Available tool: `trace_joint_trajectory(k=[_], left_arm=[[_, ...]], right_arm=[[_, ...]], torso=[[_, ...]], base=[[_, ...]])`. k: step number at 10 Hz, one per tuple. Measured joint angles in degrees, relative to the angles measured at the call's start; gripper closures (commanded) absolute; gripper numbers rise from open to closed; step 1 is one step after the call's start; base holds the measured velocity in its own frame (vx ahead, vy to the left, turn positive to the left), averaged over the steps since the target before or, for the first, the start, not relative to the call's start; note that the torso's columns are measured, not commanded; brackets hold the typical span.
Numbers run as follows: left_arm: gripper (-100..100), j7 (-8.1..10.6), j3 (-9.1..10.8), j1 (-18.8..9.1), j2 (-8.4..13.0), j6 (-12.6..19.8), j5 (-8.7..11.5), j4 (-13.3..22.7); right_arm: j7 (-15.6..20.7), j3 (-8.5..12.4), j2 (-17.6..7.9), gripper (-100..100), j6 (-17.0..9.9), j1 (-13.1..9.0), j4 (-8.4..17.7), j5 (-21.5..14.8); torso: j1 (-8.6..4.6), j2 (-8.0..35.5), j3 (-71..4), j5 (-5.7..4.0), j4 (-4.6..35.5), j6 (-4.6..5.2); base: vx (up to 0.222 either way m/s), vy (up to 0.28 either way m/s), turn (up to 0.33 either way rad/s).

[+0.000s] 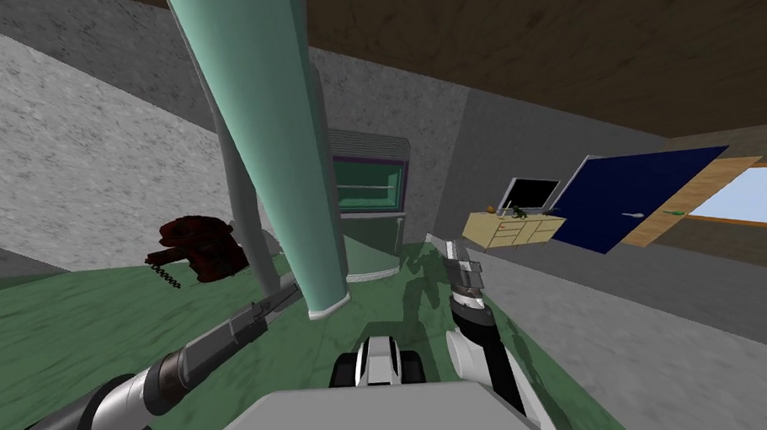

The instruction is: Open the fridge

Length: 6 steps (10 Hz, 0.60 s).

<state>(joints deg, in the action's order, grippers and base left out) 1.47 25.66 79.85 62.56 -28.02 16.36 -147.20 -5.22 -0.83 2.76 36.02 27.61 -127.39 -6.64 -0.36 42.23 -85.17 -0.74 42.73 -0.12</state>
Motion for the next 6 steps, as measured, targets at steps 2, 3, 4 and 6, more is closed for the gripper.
trace_joint_trajectory(k=[2,3,4,6], left_arm=[[-100,0.04,1.49,1.76,0.65,-0.62,0.56,-0.65],[-100,0.33,2.58,2.49,1.00,-0.08,1.06,-1.40],[-100,0.85,4.35,4.00,1.54,-0.21,1.69,-1.80],[0,1.14,3.97,4.46,1.94,-0.18,1.63,-1.67]], right_arm=[[0.00,0.00,0.00,0,0.00,0.00,0.00,0.00],[0.00,-0.01,0.00,0,0.00,-0.01,0.00,0.00],[0.00,0.00,0.00,0,0.00,0.00,0.00,0.00],[0.00,-0.01,0.01,0,0.00,-0.01,0.00,0.00]], torso=[[-0.24,0.05,-0.08,-0.19,0.10,0.02],[-0.36,0.09,-0.19,-0.37,0.22,0.03],[-0.46,0.10,-0.30,-0.55,0.31,-0.04],[-0.32,0.17,0.25,-0.05,-0.12,-0.06]], base=[[0.014,-0.008,0.064],[0.019,-0.010,0.076],[0.000,0.000,0.000],[-0.004,-0.005,-0.027]])
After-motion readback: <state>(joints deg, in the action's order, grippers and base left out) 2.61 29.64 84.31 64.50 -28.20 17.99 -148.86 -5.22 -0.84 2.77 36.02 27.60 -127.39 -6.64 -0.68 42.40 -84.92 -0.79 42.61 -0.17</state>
